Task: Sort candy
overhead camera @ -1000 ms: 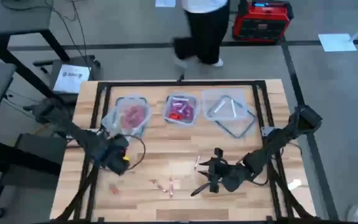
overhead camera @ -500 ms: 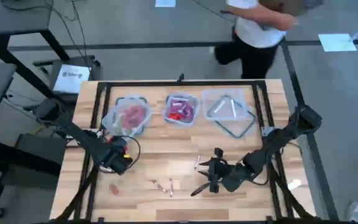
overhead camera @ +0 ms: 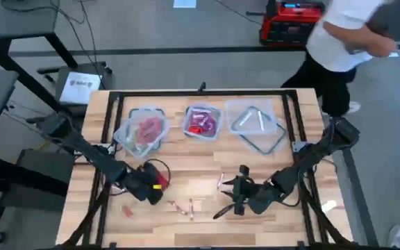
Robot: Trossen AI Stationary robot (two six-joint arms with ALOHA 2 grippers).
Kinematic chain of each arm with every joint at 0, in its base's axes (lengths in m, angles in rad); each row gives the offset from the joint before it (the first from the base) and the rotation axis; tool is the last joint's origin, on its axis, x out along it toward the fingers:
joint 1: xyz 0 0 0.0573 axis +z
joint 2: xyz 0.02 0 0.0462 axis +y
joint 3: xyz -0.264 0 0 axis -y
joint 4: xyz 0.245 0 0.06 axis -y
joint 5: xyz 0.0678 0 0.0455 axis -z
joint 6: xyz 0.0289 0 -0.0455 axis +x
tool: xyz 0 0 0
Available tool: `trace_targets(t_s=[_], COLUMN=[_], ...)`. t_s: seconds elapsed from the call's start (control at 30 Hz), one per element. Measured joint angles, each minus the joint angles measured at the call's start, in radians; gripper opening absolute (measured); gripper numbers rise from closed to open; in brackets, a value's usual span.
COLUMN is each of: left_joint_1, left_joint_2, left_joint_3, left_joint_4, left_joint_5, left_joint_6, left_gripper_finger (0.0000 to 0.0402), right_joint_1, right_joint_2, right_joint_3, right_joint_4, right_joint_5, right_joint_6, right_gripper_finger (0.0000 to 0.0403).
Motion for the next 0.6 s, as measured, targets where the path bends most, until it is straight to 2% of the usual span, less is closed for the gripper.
trace_targets(t_s=[0.17,0.27,0.4,0.5,0.6], left_joint_1=[0.015,0.014,0.009,0.018,0.031], left_joint_2=[0.003,0.002,0.003,0.020,0.072], left_joint_3=[0.133,0.197,0.209,0.204,0.202], left_joint_4=[-0.101,-0.169,-0.205,-0.215,-0.243], left_joint_5=[-0.007,-0.019,-0.023,-0.026,-0.021], left_joint_6=[0.288,0.573,0.906,1.028,1.069], left_gripper_finger=[0.0172,0.0172,0.0172,0.0172,0.0172], right_joint_1=[-0.001,-0.001,-0.001,-0.001,-0.001], right_joint_2=[0.000,0.000,0.000,0.000,0.000], right_joint_3=[0.000,0.000,0.000,0.000,0.000], right_joint_4=[0.000,0.000,0.000,0.000,0.000], right_joint_5=[0.000,0.000,0.000,0.000,0.000], right_joint_6=[0.000,0.000,0.000,0.000,0.000], right_gripper_finger=[0.0132,0.0132,0.0132,0.0132,0.0132])
